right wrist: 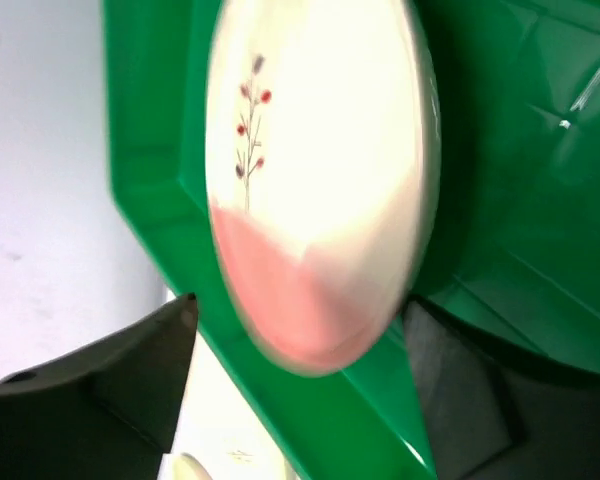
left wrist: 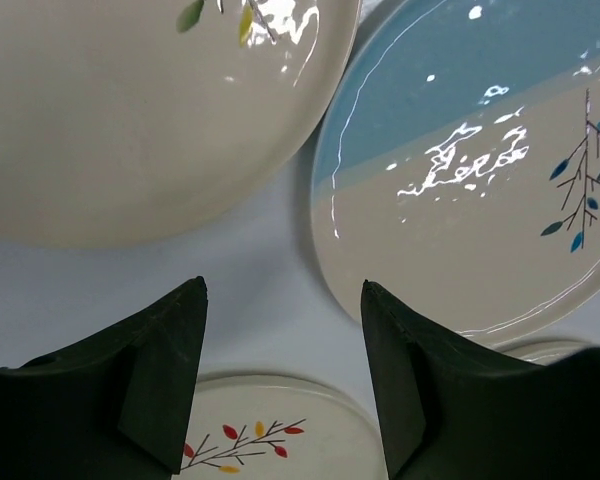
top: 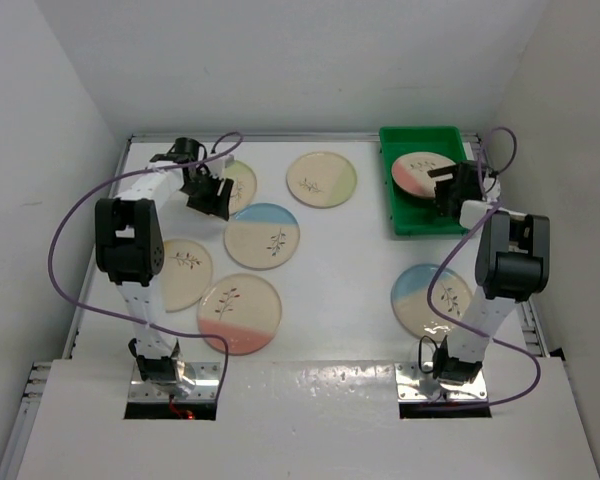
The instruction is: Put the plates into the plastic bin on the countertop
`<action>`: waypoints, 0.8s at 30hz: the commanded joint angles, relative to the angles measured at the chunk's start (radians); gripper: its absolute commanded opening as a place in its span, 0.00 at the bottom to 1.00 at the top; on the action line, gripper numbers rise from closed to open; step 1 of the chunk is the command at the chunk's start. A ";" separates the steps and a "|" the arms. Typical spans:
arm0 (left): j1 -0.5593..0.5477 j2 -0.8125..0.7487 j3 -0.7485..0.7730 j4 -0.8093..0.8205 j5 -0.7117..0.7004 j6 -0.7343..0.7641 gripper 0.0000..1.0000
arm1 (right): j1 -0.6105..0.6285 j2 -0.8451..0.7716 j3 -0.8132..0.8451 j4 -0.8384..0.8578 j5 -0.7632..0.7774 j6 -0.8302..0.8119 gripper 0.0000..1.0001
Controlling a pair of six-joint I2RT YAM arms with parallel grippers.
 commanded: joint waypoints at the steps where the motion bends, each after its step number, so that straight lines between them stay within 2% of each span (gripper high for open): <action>1: 0.007 0.020 -0.030 0.005 -0.003 -0.009 0.65 | 0.014 -0.083 0.108 -0.243 0.039 -0.132 0.83; 2: 0.007 0.031 -0.030 0.005 0.009 -0.021 0.65 | 0.017 -0.091 0.125 -0.310 0.079 -0.146 0.87; 6: -0.013 0.098 -0.021 0.005 0.033 -0.057 0.65 | 0.045 -0.140 0.177 -0.481 0.176 -0.227 0.88; 11: -0.059 0.147 0.004 0.005 0.033 -0.058 0.64 | 0.129 -0.209 0.206 -0.497 0.283 -0.411 0.90; 13: -0.088 0.173 0.004 0.005 0.023 -0.058 0.56 | 0.167 -0.249 0.206 -0.481 0.291 -0.489 0.93; 14: -0.097 0.185 -0.007 0.005 0.014 -0.058 0.53 | 0.178 -0.271 0.203 -0.478 0.294 -0.568 1.00; 15: -0.097 0.198 -0.007 0.005 0.014 -0.058 0.48 | 0.190 -0.279 0.202 -0.477 0.285 -0.596 1.00; 16: -0.113 0.210 -0.007 0.005 0.014 -0.067 0.42 | 0.228 -0.304 0.185 -0.454 0.250 -0.668 1.00; 17: -0.123 0.221 -0.007 0.005 0.014 -0.067 0.27 | 0.238 -0.307 0.177 -0.445 0.187 -0.704 1.00; 18: -0.123 0.235 0.004 -0.006 0.014 -0.067 0.19 | 0.259 -0.308 0.173 -0.432 0.152 -0.768 1.00; 19: -0.123 0.235 0.019 -0.006 0.023 -0.067 0.11 | 0.279 -0.308 0.176 -0.425 0.021 -0.823 1.00; 20: -0.123 0.235 0.031 -0.015 0.043 -0.067 0.00 | 0.293 -0.286 0.182 -0.450 -0.029 -0.847 1.00; 21: -0.123 0.235 0.062 -0.015 0.059 -0.058 0.00 | 0.302 -0.269 0.196 -0.496 -0.081 -0.891 1.00; 22: -0.123 0.235 0.080 -0.026 0.074 -0.058 0.00 | 0.330 -0.231 0.241 -0.529 -0.238 -0.905 1.00; 24: -0.134 0.209 0.140 -0.026 0.111 -0.021 0.00 | 0.350 -0.163 0.259 -0.584 -0.330 -0.963 1.00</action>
